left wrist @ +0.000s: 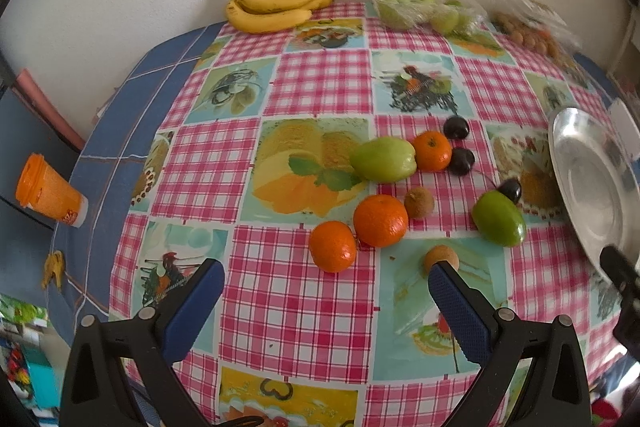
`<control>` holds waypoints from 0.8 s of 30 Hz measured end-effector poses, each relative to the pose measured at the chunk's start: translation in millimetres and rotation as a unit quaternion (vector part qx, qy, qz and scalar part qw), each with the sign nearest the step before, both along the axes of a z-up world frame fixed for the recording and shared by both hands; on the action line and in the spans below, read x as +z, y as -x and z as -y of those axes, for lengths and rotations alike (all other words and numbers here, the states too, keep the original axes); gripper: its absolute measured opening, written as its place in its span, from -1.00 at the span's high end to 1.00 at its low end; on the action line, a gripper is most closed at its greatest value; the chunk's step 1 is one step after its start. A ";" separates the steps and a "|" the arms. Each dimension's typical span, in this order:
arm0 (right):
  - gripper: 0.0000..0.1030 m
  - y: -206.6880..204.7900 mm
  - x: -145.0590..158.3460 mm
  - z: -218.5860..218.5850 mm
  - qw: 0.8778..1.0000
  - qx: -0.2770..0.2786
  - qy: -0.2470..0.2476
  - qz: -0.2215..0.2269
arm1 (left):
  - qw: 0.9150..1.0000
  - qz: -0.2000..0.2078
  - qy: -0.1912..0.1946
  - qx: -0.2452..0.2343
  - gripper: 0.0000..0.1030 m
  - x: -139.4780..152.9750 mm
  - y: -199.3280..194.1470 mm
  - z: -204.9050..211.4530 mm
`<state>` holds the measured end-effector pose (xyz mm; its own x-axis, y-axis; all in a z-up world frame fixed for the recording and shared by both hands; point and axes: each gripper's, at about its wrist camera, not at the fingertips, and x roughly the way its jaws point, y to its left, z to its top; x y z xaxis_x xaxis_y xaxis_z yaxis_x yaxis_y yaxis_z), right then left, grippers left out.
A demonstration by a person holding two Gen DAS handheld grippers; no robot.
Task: Organize fruits
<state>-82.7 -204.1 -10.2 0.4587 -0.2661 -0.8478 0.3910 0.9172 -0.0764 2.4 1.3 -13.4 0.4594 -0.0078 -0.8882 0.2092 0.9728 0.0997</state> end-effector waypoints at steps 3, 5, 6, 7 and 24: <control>-0.99 -4.1 0.8 -5.4 0.999 0.026 -0.020 0.010 | 1.000 0.007 0.027 0.014 -1.00 4.4 -5.6 -7.6; -0.99 -7.4 1.8 -10.3 0.998 0.045 -0.037 0.020 | 0.999 0.010 0.040 0.018 -1.00 5.5 -9.9 -10.8; -0.99 -9.6 2.6 -14.0 0.997 0.056 -0.047 0.026 | 0.999 0.009 0.046 0.021 -1.00 5.1 -12.8 -12.6; -0.99 -12.2 3.5 -17.4 0.996 0.065 -0.057 0.032 | 0.998 0.005 0.053 0.025 -1.00 4.6 -16.4 -13.8; -0.99 -55.8 -15.4 -64.7 0.980 0.148 -0.135 -0.007 | 0.992 -0.024 0.115 0.047 -1.00 -12.4 -36.9 -33.0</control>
<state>-26.8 -139.4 -25.6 0.4696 0.1116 -0.8758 0.1061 0.9777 0.1815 39.3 34.3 -25.7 0.4250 -0.1715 -0.8888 0.1148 0.9842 -0.1351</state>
